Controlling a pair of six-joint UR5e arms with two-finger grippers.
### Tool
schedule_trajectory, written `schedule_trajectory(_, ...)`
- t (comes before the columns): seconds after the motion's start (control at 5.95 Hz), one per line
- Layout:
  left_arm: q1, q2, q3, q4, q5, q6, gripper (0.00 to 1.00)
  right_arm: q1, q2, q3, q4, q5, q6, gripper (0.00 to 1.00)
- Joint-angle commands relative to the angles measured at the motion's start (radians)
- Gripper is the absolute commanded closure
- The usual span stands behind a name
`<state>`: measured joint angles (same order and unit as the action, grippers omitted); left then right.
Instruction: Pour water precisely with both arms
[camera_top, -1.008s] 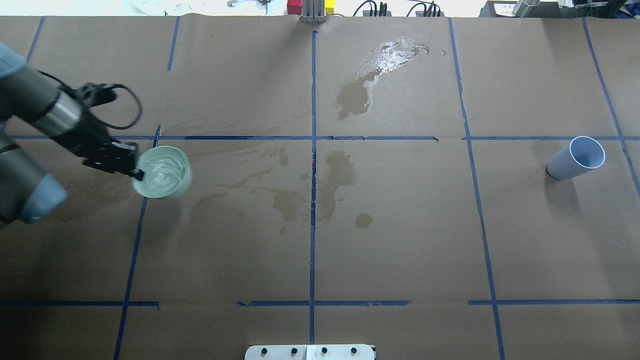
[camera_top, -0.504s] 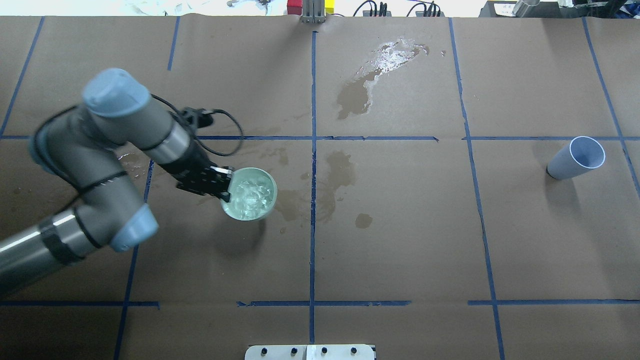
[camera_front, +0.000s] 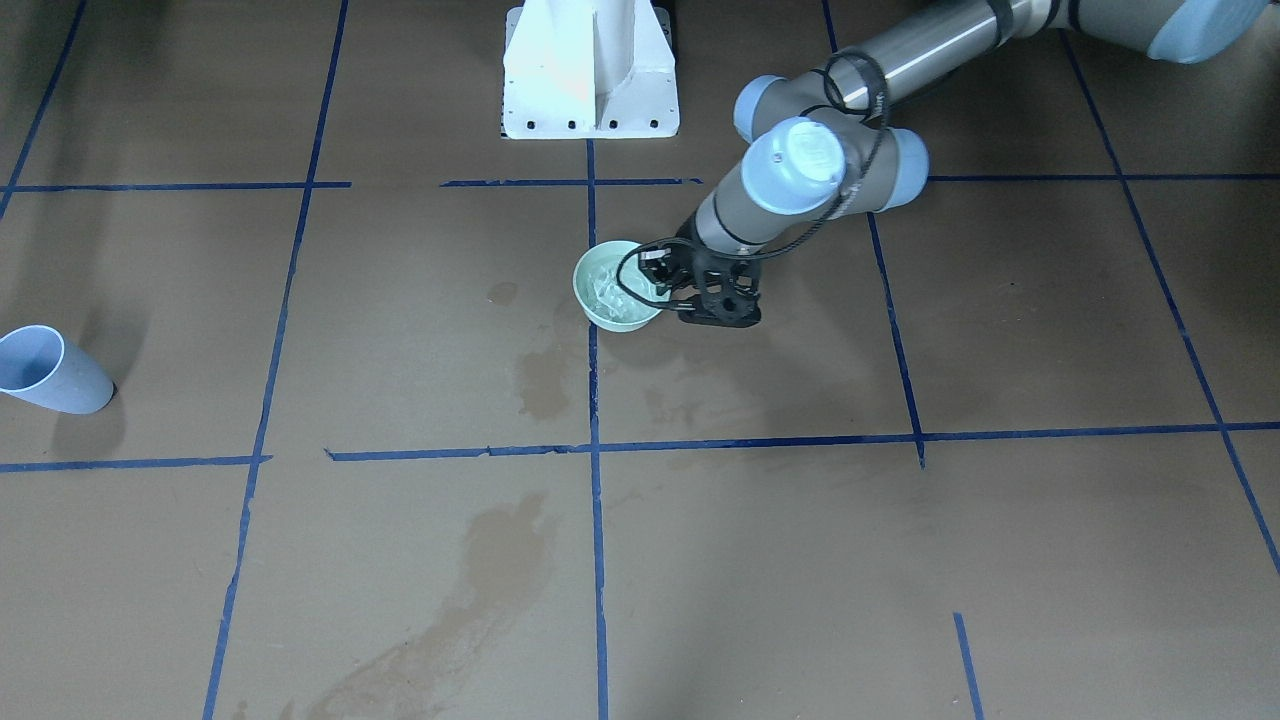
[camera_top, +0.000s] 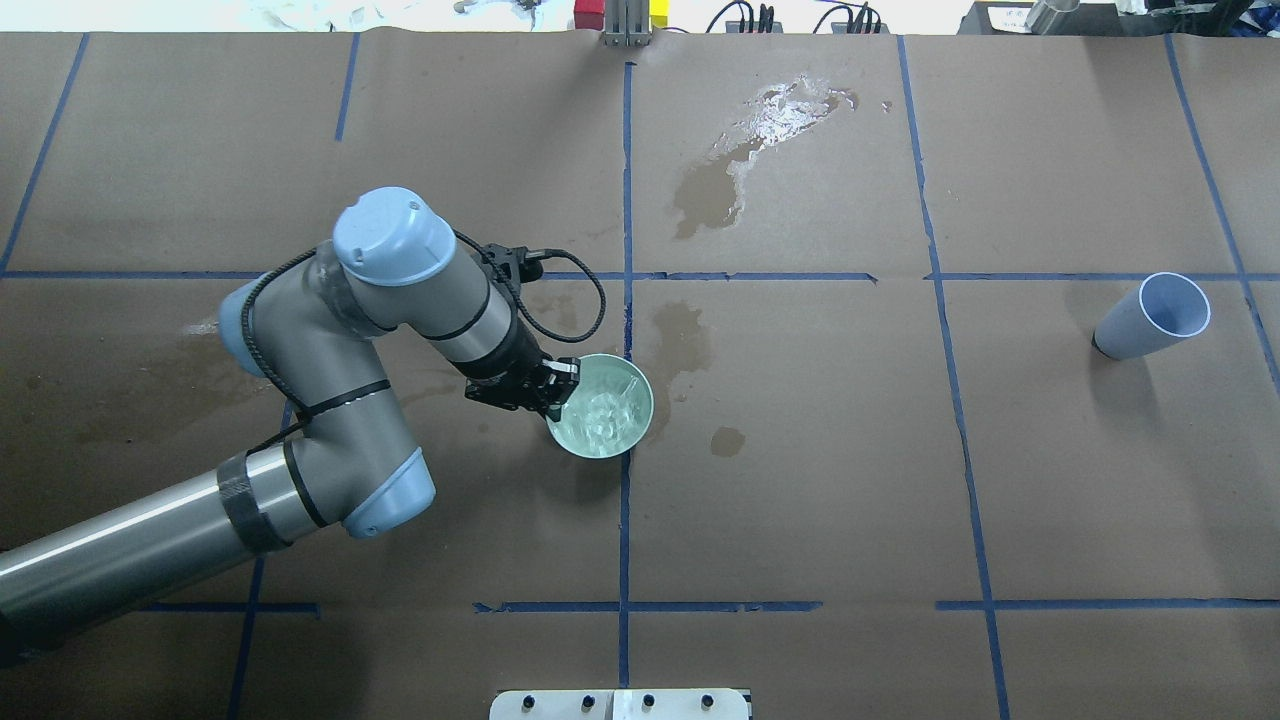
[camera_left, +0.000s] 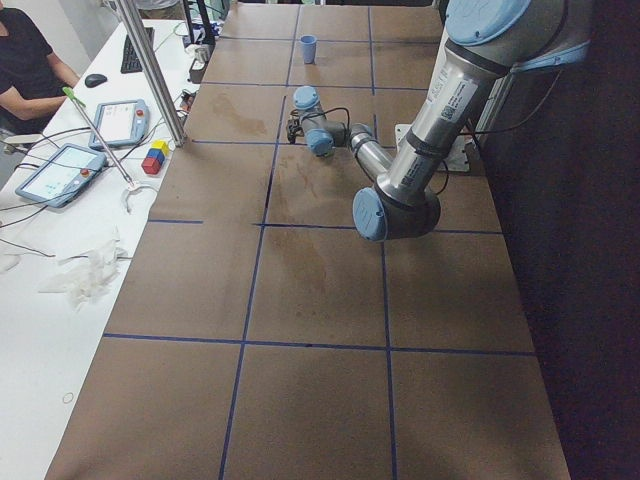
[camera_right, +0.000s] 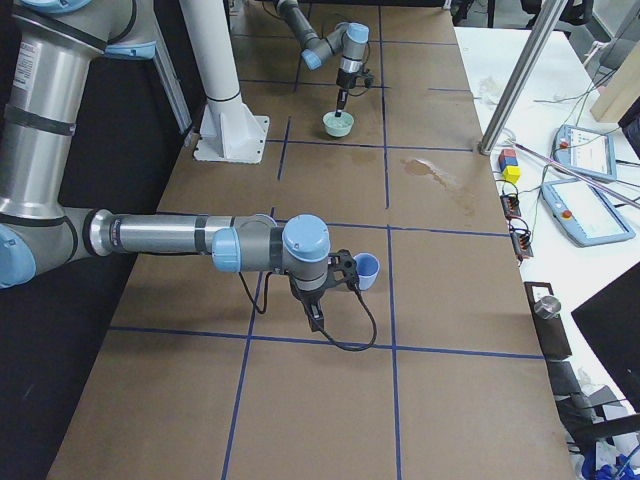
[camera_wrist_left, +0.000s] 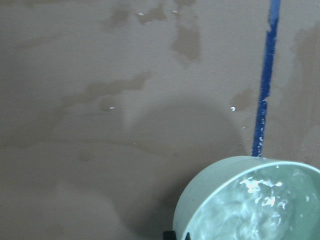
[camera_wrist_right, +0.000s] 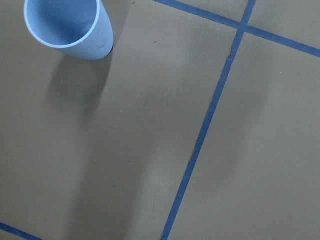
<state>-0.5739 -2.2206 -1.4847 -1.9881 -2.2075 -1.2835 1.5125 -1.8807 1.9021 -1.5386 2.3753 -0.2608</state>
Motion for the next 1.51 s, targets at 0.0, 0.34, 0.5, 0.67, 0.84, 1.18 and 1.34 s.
schedule_trajectory(0.0,0.011,-0.02,0.021,0.0,0.018,0.0,1.0,0.0,0.0,0.0,-0.002,0.008,0.0,0.0)
schedule_trajectory(0.34,0.011,-0.059,0.061,0.0,0.023,0.001,1.0,0.0,-0.002,0.0,-0.002,0.018,0.0,0.0)
schedule_trajectory(0.5,0.011,-0.062,0.063,-0.001,0.05,0.004,1.0,-0.002,-0.002,0.0,-0.002,0.019,0.0,0.0)
schedule_trajectory(0.67,0.011,-0.062,0.064,-0.001,0.057,0.004,0.98,-0.003,-0.002,0.0,-0.002,0.019,0.002,0.0)
schedule_trajectory(0.84,0.011,-0.062,0.064,-0.001,0.057,0.004,0.96,-0.005,-0.002,0.0,-0.002,0.019,0.0,0.0)
schedule_trajectory(1.18,0.011,-0.06,0.07,-0.001,0.057,0.004,0.88,-0.009,-0.002,0.0,0.0,0.037,0.002,0.0)
schedule_trajectory(1.34,0.011,-0.06,0.07,-0.001,0.057,0.004,0.67,-0.012,-0.002,0.0,0.0,0.053,0.002,0.0)
